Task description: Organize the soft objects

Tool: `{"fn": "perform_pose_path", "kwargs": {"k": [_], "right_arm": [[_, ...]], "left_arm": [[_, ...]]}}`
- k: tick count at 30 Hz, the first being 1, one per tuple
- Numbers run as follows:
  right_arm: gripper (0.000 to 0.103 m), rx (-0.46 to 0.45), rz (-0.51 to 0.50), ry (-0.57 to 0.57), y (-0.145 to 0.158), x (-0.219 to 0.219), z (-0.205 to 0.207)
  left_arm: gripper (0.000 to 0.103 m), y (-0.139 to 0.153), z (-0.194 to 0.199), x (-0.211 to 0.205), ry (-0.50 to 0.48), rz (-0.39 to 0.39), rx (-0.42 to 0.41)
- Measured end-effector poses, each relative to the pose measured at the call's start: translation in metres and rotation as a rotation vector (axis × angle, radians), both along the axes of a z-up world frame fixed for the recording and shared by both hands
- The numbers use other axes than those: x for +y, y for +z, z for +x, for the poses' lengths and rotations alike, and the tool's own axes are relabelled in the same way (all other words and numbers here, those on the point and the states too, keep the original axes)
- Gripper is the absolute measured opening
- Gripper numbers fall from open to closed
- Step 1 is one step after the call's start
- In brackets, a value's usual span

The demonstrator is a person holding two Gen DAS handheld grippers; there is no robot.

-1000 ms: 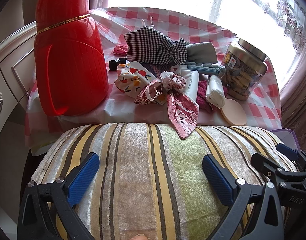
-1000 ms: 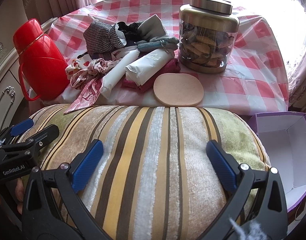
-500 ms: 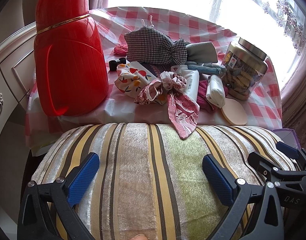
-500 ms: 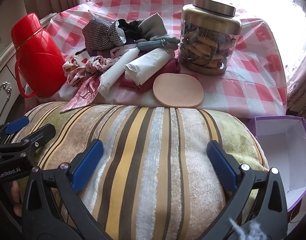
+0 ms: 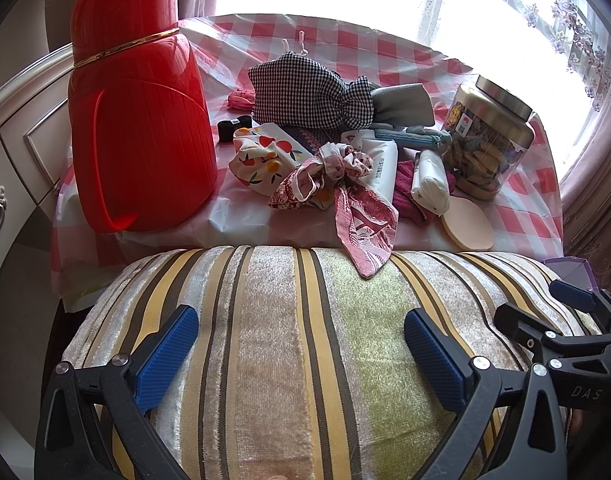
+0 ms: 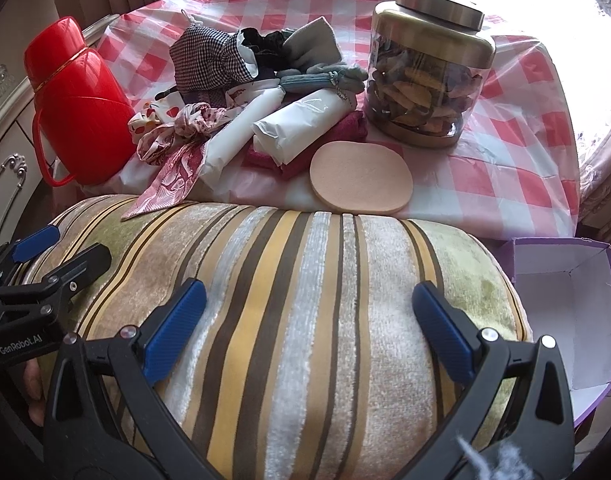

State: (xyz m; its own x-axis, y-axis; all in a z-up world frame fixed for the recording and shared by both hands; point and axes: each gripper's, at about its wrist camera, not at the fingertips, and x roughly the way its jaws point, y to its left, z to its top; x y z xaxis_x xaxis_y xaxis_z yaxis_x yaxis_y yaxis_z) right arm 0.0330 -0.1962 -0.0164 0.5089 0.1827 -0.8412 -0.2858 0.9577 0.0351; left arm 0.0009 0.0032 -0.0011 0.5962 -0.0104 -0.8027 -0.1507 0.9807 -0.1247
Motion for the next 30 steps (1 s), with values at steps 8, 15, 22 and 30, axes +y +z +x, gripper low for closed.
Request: {"fn": "perform_pose_path", "kwargs": {"k": [8, 15, 22, 30], "right_arm": [[0.103, 0.067, 0.047, 0.106, 0.002, -0.006, 0.016], [0.103, 0.098, 0.018, 0.119, -0.002, -0.002, 0.037], [0.103, 0.12, -0.002, 0.06, -0.005, -0.01, 0.065], [0.103, 0.033, -0.011, 0.028, 0.011, -0.002, 0.099]], "left_arm": [[0.103, 0.002, 0.004, 0.003, 0.006, -0.043, 0.035], [0.103, 0.004, 0.014, -0.001, -0.018, -0.023, 0.062], [0.097, 0.01, 0.046, 0.006, -0.016, -0.124, 0.065], [0.069, 0.027, 0.098, -0.004, -0.096, -0.178, 0.02]]}}
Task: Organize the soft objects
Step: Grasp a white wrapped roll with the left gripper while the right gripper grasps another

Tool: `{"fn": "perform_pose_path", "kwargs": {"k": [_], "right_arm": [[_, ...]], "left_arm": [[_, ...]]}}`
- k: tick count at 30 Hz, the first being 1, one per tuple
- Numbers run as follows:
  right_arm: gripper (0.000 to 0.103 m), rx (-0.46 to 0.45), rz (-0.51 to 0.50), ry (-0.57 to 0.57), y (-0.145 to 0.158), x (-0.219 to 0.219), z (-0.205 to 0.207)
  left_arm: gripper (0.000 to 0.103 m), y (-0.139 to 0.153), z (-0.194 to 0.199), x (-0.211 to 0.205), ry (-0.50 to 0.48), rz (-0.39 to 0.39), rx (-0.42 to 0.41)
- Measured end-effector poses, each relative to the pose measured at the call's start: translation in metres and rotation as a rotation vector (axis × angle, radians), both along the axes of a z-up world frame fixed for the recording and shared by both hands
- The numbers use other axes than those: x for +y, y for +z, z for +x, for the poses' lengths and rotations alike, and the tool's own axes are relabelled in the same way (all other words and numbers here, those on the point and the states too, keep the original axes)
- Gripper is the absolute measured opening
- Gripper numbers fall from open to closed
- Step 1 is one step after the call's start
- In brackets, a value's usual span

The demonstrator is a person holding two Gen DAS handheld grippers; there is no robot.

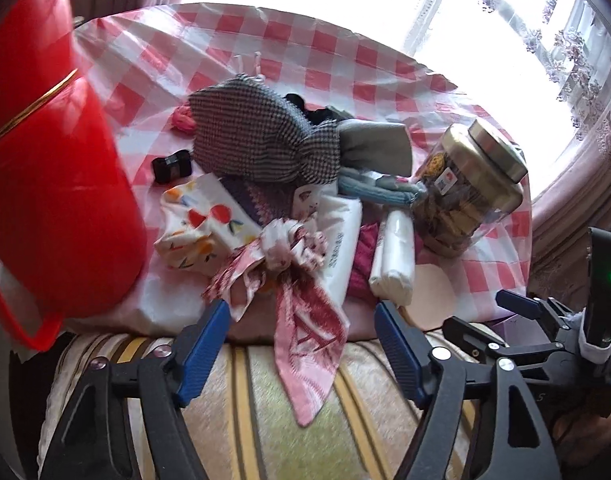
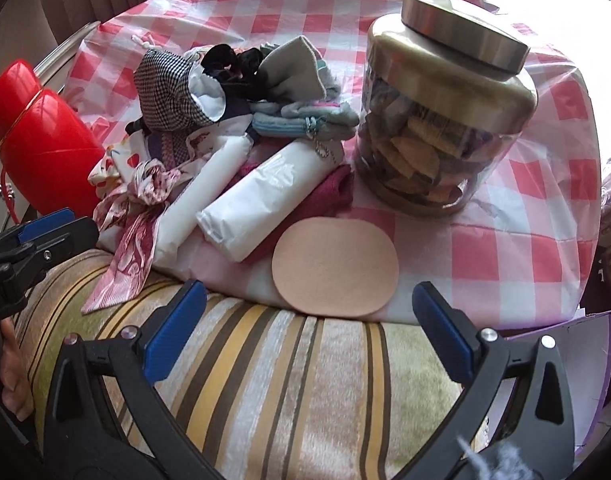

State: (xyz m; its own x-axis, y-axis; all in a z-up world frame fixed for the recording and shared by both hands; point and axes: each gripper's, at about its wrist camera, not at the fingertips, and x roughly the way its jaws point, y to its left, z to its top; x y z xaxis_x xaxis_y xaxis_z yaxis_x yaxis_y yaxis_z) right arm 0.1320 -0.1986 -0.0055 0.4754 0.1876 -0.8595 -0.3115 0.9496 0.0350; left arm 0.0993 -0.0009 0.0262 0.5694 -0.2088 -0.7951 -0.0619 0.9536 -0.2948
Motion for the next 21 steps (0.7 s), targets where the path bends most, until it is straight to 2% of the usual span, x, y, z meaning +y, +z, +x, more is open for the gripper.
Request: {"fn": "perform_pose_path", "kwargs": {"k": [2, 3, 7, 10, 13, 16, 21], "right_arm": [[0.103, 0.003, 0.033, -0.007, 0.004, 0.001, 0.009], [0.103, 0.01, 0.058, -0.018, 0.004, 0.0, 0.015], [0.099, 0.056, 0.124, -0.092, 0.0, -0.008, 0.035], [0.098, 0.062, 0.141, -0.133, -0.004, -0.012, 0.043], [0.098, 0.05, 0.146, -0.151, -0.004, -0.013, 0.046], [0.098, 0.067, 0.16, -0.142, -0.006, -0.01, 0.051], [0.096, 0.101, 0.181, -0.13, -0.013, 0.004, 0.061]], "left_arm": [[0.058, 0.001, 0.018, -0.004, -0.053, -0.064, 0.007], [0.057, 0.001, 0.026, -0.008, -0.08, -0.083, 0.016], [0.043, -0.009, 0.053, -0.027, -0.16, -0.042, 0.065], [0.034, -0.024, 0.066, -0.032, -0.185, -0.047, 0.103], [0.033, -0.035, 0.073, -0.036, -0.212, -0.055, 0.117], [0.033, -0.04, 0.079, -0.043, -0.198, 0.029, 0.116], [0.036, -0.057, 0.084, -0.054, -0.213, 0.068, 0.164]]}}
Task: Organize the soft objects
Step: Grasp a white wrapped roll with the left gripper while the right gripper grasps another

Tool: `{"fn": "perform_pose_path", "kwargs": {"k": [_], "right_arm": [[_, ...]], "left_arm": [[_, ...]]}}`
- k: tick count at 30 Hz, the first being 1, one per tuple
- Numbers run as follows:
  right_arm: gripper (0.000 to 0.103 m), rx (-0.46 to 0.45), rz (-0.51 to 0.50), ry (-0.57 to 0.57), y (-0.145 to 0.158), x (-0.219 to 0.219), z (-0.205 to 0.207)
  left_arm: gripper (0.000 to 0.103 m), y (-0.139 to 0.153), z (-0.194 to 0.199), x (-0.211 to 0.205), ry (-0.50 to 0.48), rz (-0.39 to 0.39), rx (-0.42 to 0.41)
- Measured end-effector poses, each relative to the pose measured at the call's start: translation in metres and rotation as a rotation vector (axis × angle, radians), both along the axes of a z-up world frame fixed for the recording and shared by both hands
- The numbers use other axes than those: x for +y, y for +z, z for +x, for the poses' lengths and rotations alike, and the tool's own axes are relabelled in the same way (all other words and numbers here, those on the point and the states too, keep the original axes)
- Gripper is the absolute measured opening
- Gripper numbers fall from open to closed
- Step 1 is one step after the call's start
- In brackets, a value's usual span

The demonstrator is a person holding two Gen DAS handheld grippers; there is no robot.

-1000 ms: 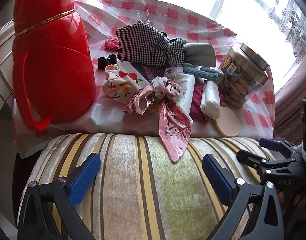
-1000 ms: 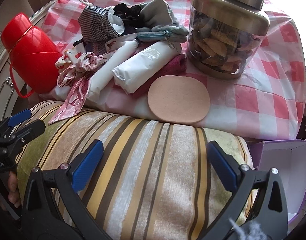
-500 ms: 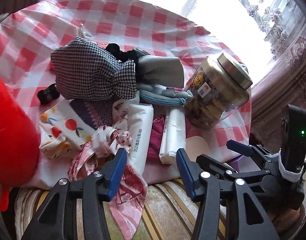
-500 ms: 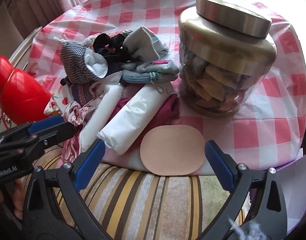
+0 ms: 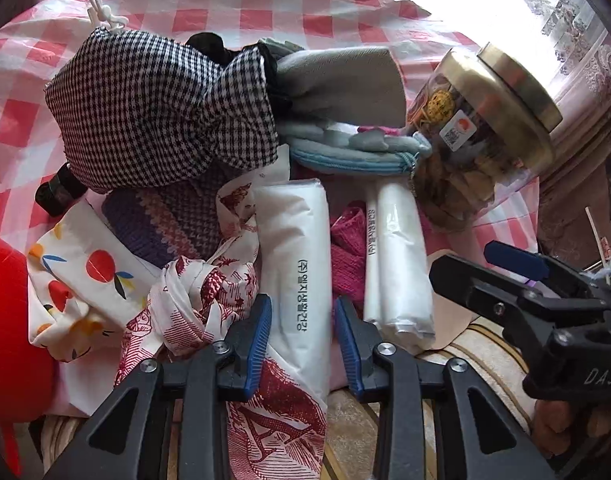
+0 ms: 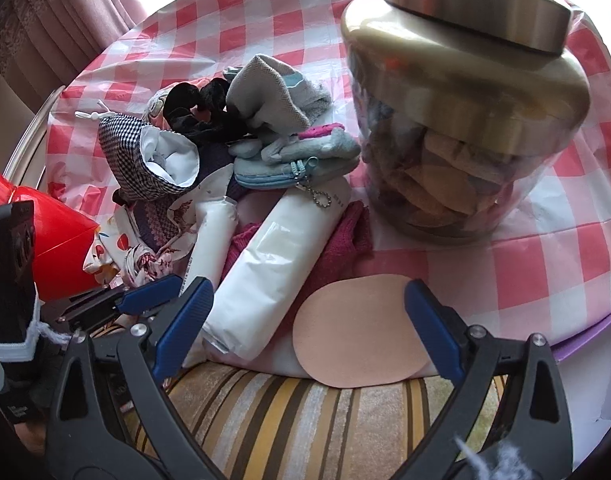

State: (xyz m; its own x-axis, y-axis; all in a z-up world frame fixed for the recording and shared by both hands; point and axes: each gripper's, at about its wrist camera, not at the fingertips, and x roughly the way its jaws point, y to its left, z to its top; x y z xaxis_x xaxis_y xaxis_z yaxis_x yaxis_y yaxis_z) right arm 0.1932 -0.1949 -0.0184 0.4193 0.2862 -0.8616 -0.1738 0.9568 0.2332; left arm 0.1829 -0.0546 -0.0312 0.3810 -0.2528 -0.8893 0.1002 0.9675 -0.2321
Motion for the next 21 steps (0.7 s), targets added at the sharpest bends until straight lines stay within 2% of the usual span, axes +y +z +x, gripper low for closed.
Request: {"fn": "perform_pose_path", "kwargs": {"k": [1, 4, 7, 11, 13, 17, 21], "right_arm": [[0.092, 0.007, 0.005, 0.007, -0.002, 0.004, 0.003], [0.087, 0.029, 0.001, 0.028, -0.009, 0.017, 0.008], [0.076, 0.044, -0.012, 0.045, -0.015, 0.024, 0.012], [0.07, 0.071, 0.002, 0.047, -0.023, 0.026, 0.015], [0.058, 0.077, 0.01, 0.053, -0.024, 0.025, 0.014], [0.054, 0.064, 0.017, 0.066, -0.018, 0.02, 0.003], [0.052, 0.066, 0.033, 0.075, -0.01, 0.011, -0.011]], "left_arm": [[0.039, -0.003, 0.0, -0.003, -0.005, 0.009, 0.007], [0.04, -0.017, 0.0, -0.016, -0.023, 0.066, 0.043], [0.037, -0.013, -0.006, -0.006, 0.022, -0.005, 0.01], [0.036, -0.01, -0.013, 0.005, 0.045, -0.122, -0.027], [0.036, -0.006, -0.016, 0.005, 0.051, -0.137, -0.051], [0.035, 0.009, -0.028, 0.006, 0.059, -0.159, -0.114], [0.035, 0.025, -0.048, 0.017, 0.071, -0.184, -0.141]]}}
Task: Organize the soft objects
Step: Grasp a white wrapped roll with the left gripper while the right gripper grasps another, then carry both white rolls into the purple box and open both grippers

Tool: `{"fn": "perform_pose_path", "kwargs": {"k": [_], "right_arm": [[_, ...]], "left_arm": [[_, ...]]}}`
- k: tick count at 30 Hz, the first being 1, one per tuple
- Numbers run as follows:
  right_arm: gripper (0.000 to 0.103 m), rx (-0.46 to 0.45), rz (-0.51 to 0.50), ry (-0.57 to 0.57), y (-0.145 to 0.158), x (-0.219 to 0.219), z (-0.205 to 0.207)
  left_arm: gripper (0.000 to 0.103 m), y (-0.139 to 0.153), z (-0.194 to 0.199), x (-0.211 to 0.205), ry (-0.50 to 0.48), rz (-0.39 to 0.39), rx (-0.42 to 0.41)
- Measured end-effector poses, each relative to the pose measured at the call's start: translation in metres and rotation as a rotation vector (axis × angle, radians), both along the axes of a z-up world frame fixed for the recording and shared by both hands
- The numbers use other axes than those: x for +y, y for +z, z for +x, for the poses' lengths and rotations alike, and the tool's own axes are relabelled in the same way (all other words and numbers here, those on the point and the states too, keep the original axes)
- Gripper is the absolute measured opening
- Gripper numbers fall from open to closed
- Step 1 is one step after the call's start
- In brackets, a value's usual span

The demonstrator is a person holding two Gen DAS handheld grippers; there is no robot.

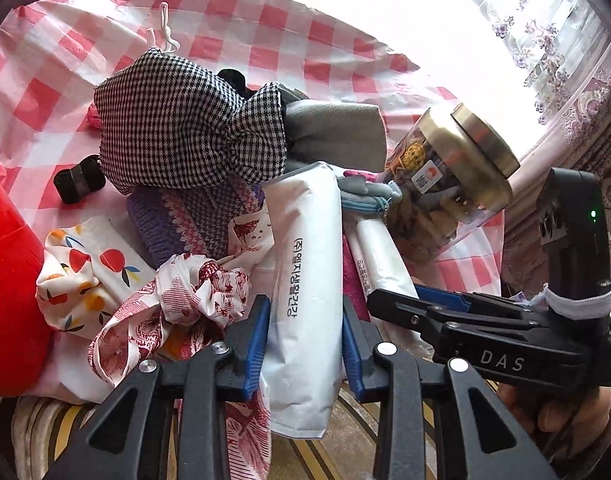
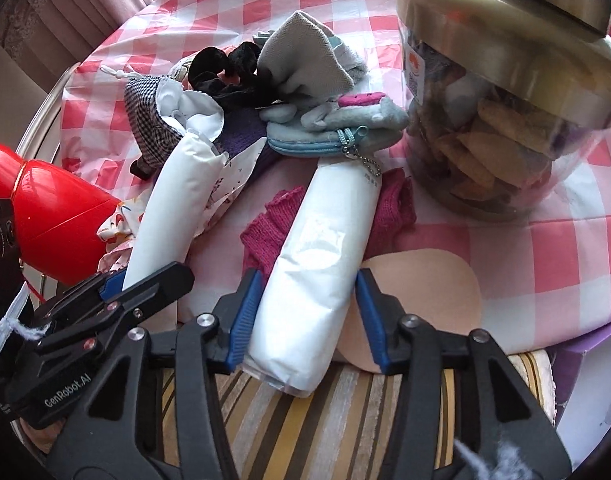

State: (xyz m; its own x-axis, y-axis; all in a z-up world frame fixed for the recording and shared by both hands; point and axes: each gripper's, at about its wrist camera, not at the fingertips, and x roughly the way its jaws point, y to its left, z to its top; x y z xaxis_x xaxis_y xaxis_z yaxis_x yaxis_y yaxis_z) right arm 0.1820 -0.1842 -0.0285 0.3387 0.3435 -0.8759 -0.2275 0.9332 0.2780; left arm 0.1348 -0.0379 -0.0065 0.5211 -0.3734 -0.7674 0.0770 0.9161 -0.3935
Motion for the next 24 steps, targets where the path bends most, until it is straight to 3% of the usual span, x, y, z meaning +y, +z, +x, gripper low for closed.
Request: {"fn": "perform_pose_path", "kwargs": {"k": [9, 13, 19, 24], "right_arm": [[0.05, -0.034, 0.048, 0.032, 0.026, -0.012, -0.041], [0.05, -0.075, 0.064, 0.005, 0.042, -0.042, -0.063], [0.05, -0.138, 0.05, -0.103, 0.062, -0.107, -0.092], [0.05, -0.155, -0.001, -0.231, 0.062, -0.184, -0.116]], "left_arm": [[0.035, 0.02, -0.028, 0.006, 0.025, -0.009, -0.032], [0.035, 0.032, -0.033, 0.006, 0.017, -0.023, -0.031], [0.035, 0.046, -0.03, -0.039, -0.038, -0.037, -0.038], [0.035, 0.054, -0.029, -0.118, -0.156, -0.036, -0.025]]}}
